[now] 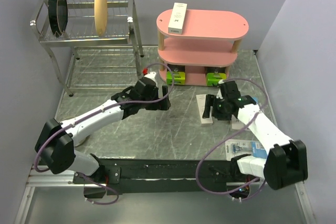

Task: Place and organize the shaving razors onto the shelf

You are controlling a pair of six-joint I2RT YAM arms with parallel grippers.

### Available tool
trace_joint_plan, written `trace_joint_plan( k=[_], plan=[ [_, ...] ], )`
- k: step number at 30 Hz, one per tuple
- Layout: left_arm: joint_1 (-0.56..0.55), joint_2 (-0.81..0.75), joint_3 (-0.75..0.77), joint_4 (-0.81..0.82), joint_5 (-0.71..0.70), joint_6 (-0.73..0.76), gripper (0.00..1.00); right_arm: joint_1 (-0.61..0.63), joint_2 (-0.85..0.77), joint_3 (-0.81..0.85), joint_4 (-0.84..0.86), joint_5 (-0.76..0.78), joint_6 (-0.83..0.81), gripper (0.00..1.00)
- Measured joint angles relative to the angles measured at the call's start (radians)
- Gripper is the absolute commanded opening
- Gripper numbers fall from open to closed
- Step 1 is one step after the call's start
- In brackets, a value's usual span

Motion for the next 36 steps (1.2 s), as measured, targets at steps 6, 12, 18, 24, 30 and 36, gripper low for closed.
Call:
trace_joint_plan(
  k=[6,12,18,24,30,36],
  plan=[
    [0.060,-0.005,0.000,0.046,0.027,0.040,1.00,0.086,0.124,0.034,0.008,0.114,0.000,0.83],
    [0.170,-0.006,0.000,0.082,0.048,0.038,1.00,0.118,0.259,0.098,0.012,0.173,0.003,0.84],
    [0.241,-0.007,-0.009,0.099,0.073,0.019,0.99,0.120,0.336,0.109,0.014,0.185,0.007,0.79],
    [0.268,-0.008,-0.021,0.100,0.092,0.012,0.99,0.122,0.343,0.108,0.018,0.185,0.006,0.64],
    [0.291,-0.013,-0.030,0.113,0.100,0.008,0.99,0.134,0.348,0.108,0.038,0.185,-0.033,0.67],
    [0.304,-0.015,-0.034,0.121,0.115,0.000,1.00,0.140,0.352,0.108,0.052,0.181,-0.059,0.75]
  ],
)
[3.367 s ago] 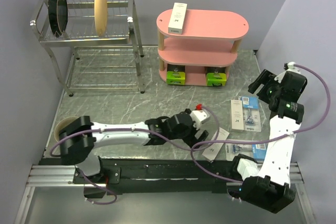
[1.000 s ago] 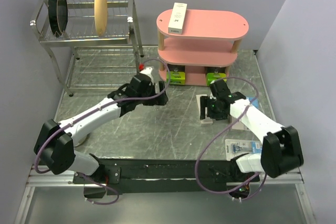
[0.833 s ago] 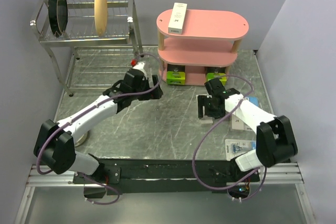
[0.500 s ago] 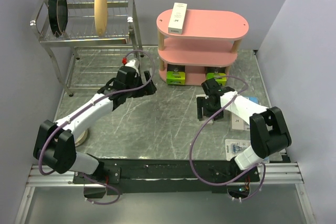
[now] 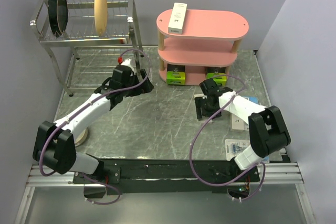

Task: Place and organize the shaving razors onto the shelf

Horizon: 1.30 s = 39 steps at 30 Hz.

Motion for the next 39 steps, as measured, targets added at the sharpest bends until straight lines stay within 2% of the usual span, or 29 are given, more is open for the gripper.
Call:
trace_joint_plan(
  k=[1,4,5,8,14,20,25,29,34,39],
  plan=[
    [0.001,-0.001,0.000,0.002,0.003,-0.002,0.99,0.001,0.003,0.000,0.002,-0.001,-0.002,0.75],
    [0.004,-0.010,-0.006,0.006,0.008,-0.004,0.99,0.002,0.010,0.000,0.006,-0.008,-0.008,0.66],
    [0.006,-0.013,-0.010,0.010,0.009,-0.004,0.99,0.002,0.013,0.000,0.007,-0.010,-0.010,0.60],
    [0.014,-0.021,-0.019,0.019,0.010,-0.010,0.99,0.002,0.020,0.001,0.009,-0.018,-0.018,0.51],
    [0.042,-0.027,-0.034,0.021,0.012,-0.010,1.00,0.002,-0.005,0.010,-0.026,-0.030,-0.070,0.43],
    [0.053,-0.027,-0.034,0.033,0.015,-0.010,1.00,0.002,-0.221,0.089,-0.181,-0.083,-0.134,0.39],
    [0.053,0.000,-0.011,0.036,0.019,-0.010,1.00,0.006,-0.426,0.257,-0.266,-0.135,-0.174,0.41],
    [0.053,0.031,0.027,0.040,0.014,-0.006,0.99,0.011,-0.463,0.450,-0.321,-0.147,-0.178,0.43],
    [0.053,0.032,0.043,0.044,0.013,0.003,0.99,0.011,-0.338,0.747,-0.342,-0.126,-0.170,0.44],
    [0.053,0.031,0.043,0.043,0.015,0.009,0.99,0.008,-0.095,1.059,-0.318,-0.081,-0.163,0.44]
  ],
)
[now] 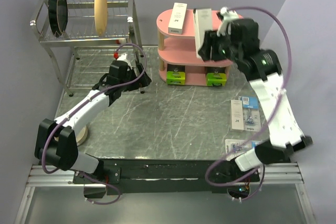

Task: Place and organize the shaving razors onto the shelf

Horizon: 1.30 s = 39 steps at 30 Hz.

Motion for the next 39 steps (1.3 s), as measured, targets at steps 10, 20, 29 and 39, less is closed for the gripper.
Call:
trace_joint_plan(
  k=[10,20,29,39],
  plan=[
    [0.000,-0.057,-0.062,0.004,0.020,-0.001,1.00,-0.058,0.336,0.339,-0.002,0.064,0.012,0.46],
    [0.000,-0.061,-0.076,0.010,0.032,-0.004,0.99,-0.076,0.369,0.377,0.001,0.110,0.023,0.52],
    [0.000,-0.061,-0.076,0.020,0.047,-0.012,0.99,-0.088,0.449,0.480,0.011,0.128,0.039,0.58],
    [0.000,-0.058,-0.076,0.020,0.055,-0.020,1.00,-0.093,0.482,0.493,0.042,0.138,0.039,0.75]
  ],
)
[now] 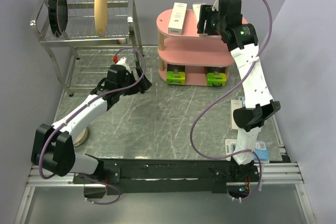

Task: Place and organize the shaving razors onto the shelf

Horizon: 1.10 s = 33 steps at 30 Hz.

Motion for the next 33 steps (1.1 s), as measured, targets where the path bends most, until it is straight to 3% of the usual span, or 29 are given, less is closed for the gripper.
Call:
trace_joint_plan(
  k=[9,14,18,23,28,33],
  plan=[
    [-0.007,0.008,0.000,0.013,0.010,-0.009,1.00,0.000,-0.013,-0.015,0.000,0.019,0.002,0.76],
    [-0.011,0.008,0.000,0.021,0.009,-0.011,0.99,-0.008,-0.131,-0.121,0.006,0.058,-0.010,0.78],
    [-0.040,0.008,0.000,0.021,0.002,0.001,0.99,-0.122,-0.382,-0.386,0.025,0.051,-0.031,0.78],
    [-0.135,0.008,-0.025,0.035,0.002,0.019,0.99,-0.446,-0.714,-0.834,0.038,0.047,-0.116,0.80],
    [-0.211,0.013,-0.072,0.044,0.019,0.019,0.99,-0.480,-0.861,-1.229,0.033,-0.011,-0.259,0.84],
    [-0.240,0.035,-0.076,0.046,0.028,0.020,1.00,-0.480,-0.813,-1.476,0.016,-0.052,-0.332,0.87]
  ],
)
